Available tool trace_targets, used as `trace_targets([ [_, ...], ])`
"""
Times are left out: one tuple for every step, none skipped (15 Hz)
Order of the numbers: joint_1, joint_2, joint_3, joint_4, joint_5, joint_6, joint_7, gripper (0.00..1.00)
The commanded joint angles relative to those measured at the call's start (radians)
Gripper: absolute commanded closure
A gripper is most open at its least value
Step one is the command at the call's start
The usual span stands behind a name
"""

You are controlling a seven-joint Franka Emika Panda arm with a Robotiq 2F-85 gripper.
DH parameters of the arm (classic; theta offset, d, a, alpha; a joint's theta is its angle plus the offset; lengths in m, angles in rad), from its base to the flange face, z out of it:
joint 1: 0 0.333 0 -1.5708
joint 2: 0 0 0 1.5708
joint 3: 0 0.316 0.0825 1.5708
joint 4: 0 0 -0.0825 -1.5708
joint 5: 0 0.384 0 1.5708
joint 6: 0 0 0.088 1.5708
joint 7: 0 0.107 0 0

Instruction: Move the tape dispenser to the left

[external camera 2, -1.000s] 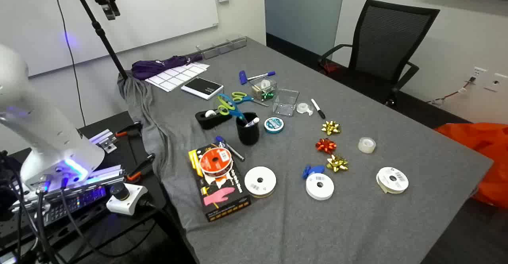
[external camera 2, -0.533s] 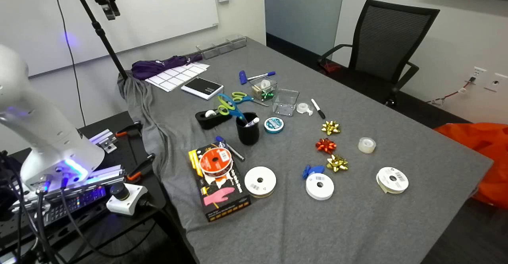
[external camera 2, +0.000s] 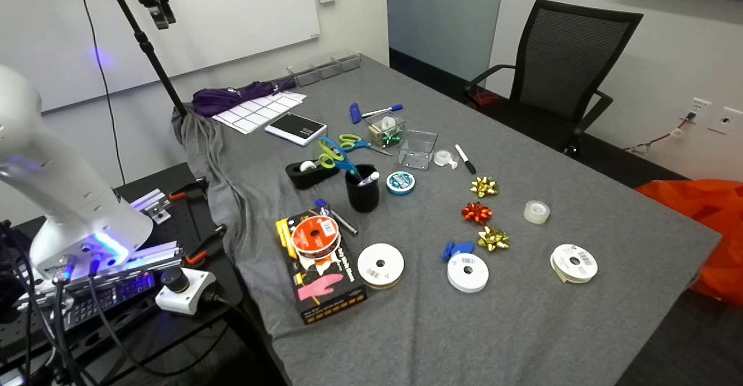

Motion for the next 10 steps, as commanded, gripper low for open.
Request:
trace_targets([
  [0.007, -0.005, -0.007, -0.018, -0.007, 0.01, -0.011, 0.0],
  [0.008, -0.018, -0.011, -0.04, -0.008, 0.032, -0.016, 0.0],
  [0.01, -0.026, -0.017, -0.057, -0.009, 0.041, -0.024, 0.0],
  [0.012, -0.034, -0.028, -0.074, -0.009, 0.051, -0.039, 0.0],
  [0.013, -0.047, -0.041, -0.097, -0.008, 0.064, -0.054, 0.0],
  [0.013, -0.058, -0.051, -0.115, -0.009, 0.078, -0.067, 0.0],
  [0.012, -0.079, -0.069, -0.144, -0.015, 0.097, -0.094, 0.0],
  [0.011, -0.104, -0.09, -0.175, -0.019, 0.125, -0.12, 0.0],
  [0.009, -0.136, -0.118, -0.208, -0.025, 0.155, -0.156, 0.0],
  [0.005, -0.165, -0.147, -0.242, -0.032, 0.185, -0.196, 0.0],
])
